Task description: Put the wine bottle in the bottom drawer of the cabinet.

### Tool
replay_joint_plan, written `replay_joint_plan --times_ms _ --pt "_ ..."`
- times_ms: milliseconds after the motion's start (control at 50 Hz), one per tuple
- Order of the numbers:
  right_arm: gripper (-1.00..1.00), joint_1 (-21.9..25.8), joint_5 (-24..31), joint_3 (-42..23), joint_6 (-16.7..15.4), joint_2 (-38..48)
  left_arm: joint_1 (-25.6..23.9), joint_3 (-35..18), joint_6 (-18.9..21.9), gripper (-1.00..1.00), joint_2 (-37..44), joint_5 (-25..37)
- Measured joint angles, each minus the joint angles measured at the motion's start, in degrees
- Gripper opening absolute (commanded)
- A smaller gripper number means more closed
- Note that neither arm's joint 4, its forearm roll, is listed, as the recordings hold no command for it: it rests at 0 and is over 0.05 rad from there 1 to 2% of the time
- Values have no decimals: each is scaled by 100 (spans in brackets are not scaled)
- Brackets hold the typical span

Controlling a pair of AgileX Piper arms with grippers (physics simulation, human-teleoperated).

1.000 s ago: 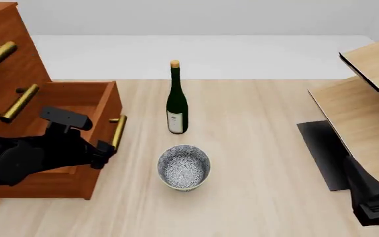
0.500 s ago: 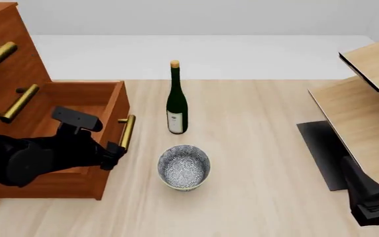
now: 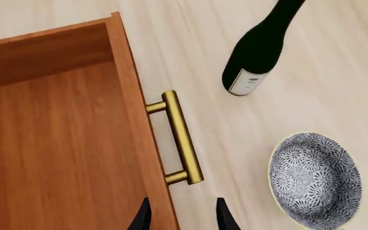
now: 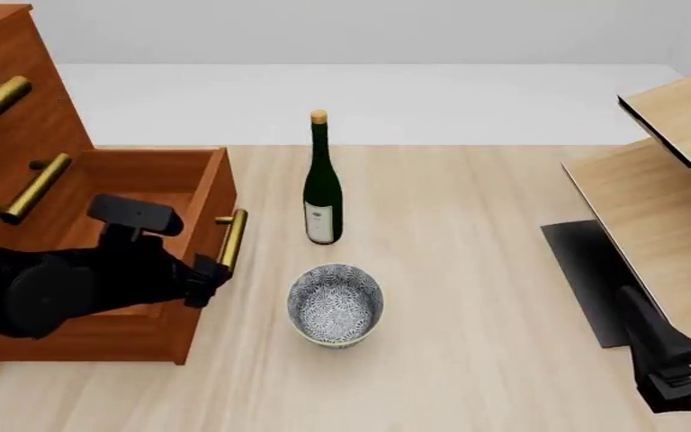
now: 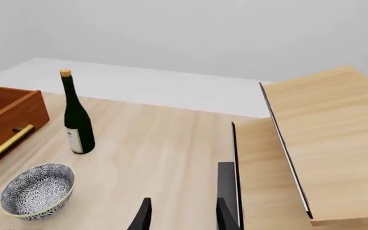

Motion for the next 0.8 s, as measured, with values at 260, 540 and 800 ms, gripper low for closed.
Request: replay_joint_plan --times_ms 260,540,800 --pt "100 29 -34 1 -17 59 -62 -244 174 100 -730 665" --pt "100 42 -69 1 -42 105 -172 -660 329 100 -1573 1296" --pt "100 42 -37 0 -55 69 -337 -1054 472 100 -1854 1372"
